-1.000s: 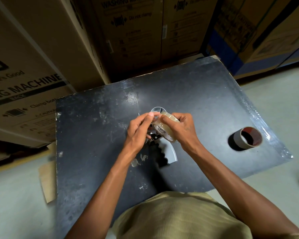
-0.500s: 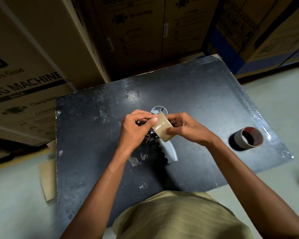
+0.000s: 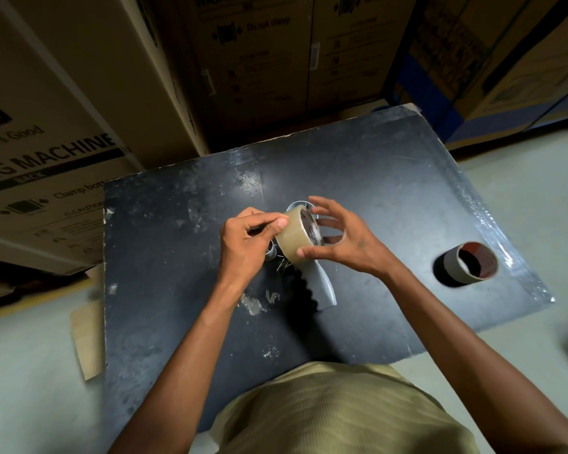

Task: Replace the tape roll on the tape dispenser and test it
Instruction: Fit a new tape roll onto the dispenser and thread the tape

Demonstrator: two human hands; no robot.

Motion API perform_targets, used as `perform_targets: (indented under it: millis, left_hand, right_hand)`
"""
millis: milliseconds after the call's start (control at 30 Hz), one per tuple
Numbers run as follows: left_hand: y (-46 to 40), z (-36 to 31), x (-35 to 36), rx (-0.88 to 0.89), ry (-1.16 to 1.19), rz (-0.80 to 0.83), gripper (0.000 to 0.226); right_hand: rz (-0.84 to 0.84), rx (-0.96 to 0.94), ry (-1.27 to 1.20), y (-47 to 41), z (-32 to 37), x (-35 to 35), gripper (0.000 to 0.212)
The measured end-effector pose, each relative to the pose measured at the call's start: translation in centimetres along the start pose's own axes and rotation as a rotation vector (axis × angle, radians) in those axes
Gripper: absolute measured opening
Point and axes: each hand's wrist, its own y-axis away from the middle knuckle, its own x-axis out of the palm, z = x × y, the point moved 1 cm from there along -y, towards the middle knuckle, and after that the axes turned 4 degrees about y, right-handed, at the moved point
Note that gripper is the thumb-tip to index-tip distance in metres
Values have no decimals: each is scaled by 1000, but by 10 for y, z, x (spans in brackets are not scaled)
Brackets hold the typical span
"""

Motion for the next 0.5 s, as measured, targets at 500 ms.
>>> perform_targets:
  millis: [500]
  left_hand:
    - [-30,22,3,-23,-194,37,10]
  right_hand:
    - [69,-6,271,-48,4,-37,97]
